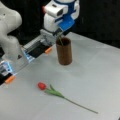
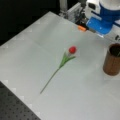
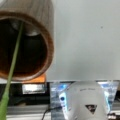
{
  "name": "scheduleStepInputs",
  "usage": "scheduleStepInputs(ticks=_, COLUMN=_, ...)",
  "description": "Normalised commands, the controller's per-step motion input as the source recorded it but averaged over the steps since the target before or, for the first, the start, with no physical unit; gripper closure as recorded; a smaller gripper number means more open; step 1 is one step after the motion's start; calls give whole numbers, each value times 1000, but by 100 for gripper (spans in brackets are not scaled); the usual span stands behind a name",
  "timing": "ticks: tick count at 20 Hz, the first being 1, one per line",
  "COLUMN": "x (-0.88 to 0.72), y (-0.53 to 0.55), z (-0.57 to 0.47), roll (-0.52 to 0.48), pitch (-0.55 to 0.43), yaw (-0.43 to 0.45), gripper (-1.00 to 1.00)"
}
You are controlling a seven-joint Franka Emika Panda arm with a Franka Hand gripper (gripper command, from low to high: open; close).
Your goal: Flower insertion into a vase
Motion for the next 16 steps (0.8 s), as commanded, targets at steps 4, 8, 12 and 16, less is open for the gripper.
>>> scheduleStepInputs(ticks=4, x=9, y=-642, z=-73, roll=59, pitch=-428, yaw=205, gripper=-100)
scheduleStepInputs(ticks=8, x=12, y=-735, z=-62, roll=48, pitch=-233, yaw=179, gripper=-100)
scheduleStepInputs(ticks=12, x=163, y=-770, z=-123, roll=-57, pitch=-135, yaw=150, gripper=-100)
scheduleStepInputs(ticks=16, x=357, y=-694, z=-300, roll=-142, pitch=-82, yaw=154, gripper=-100)
